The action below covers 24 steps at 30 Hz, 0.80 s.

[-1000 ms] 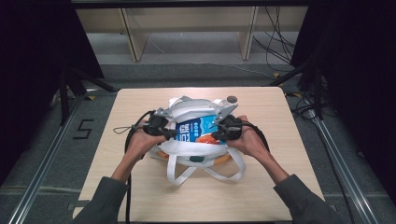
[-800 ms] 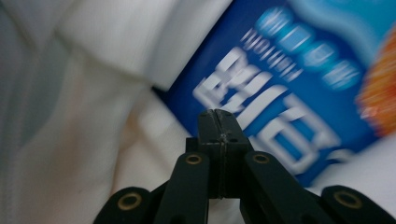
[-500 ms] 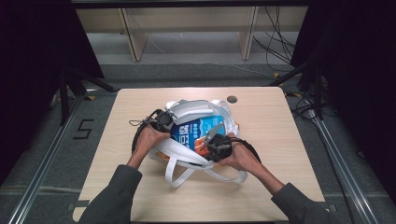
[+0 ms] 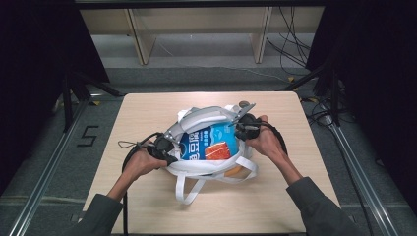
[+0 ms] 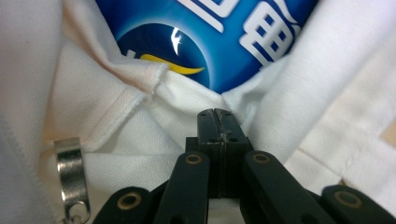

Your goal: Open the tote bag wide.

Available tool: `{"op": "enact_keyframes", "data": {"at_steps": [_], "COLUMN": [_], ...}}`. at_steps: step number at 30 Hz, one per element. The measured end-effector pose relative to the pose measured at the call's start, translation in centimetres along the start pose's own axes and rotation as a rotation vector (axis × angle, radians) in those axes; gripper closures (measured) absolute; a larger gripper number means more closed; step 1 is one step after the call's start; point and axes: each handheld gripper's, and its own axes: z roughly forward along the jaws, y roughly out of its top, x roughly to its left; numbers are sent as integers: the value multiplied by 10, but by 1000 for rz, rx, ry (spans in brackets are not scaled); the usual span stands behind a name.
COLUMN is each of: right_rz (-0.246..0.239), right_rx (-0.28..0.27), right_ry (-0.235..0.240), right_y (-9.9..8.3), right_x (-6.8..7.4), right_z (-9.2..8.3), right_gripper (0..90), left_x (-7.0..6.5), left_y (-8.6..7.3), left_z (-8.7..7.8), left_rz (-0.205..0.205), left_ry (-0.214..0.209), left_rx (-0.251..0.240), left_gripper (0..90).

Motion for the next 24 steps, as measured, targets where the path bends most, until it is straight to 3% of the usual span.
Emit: {"op": "enact_keyframes", "data": {"at_steps": [3,4,7,8,9,10,11,12,13,14,15,16,17,18,19,20,21,22,23,24], "right_rz": [22,76,72,38,38,34,34,17,13,-19,-19,-17,-69,-97,-97,-109,-127,-158,-158,-162], "right_rx": [34,62,70,68,68,22,22,-40,-62,-88,-88,-94,-110,-106,-106,-81,-56,-35,-3,3], "right_ry": [1,7,-12,-34,-34,-21,-21,-9,-1,3,3,36,53,61,61,84,76,62,55,65], "right_y": [-8,-11,-9,-6,-6,-3,-3,1,4,7,7,8,8,5,5,-4,-11,-18,-25,-33], "right_x": [-12,-23,-26,-22,-22,-17,-17,-11,-4,2,2,10,24,29,29,38,40,40,40,39], "right_z": [10,14,15,11,11,4,4,-6,-12,-17,-17,-21,-26,-28,-28,-31,-31,-29,-26,-22], "right_gripper": [900,900,900,900,900,900,900,900,900,900,900,900,900,900,900,900,900,900,900,900], "left_x": [0,1,-1,1,1,4,4,6,11,15,15,18,29,29,34,51,51,67,74,81], "left_y": [-3,-5,-4,0,0,7,7,13,27,34,34,41,53,53,56,56,56,50,46,42], "left_z": [-1,2,0,-5,-5,-11,-11,-14,-16,-15,-15,-14,-10,-10,-8,-3,-3,6,9,13], "left_rz": [12,-3,9,9,9,-31,-31,-41,-54,-56,-56,-67,-97,-97,-131,-166,-166,-241,-261,-293], "left_ry": [-4,-1,19,42,42,31,31,35,48,52,52,74,105,105,131,161,161,186,213,179], "left_rx": [-8,-14,-24,-39,-39,-116,-116,-140,-173,-186,-186,-198,-221,-221,-243,-224,-224,-231,-218,-232], "left_gripper": [896,895,895,895,893,887,884,878,866,867,866,866,875,888,888,894,894,895,896,896]}}
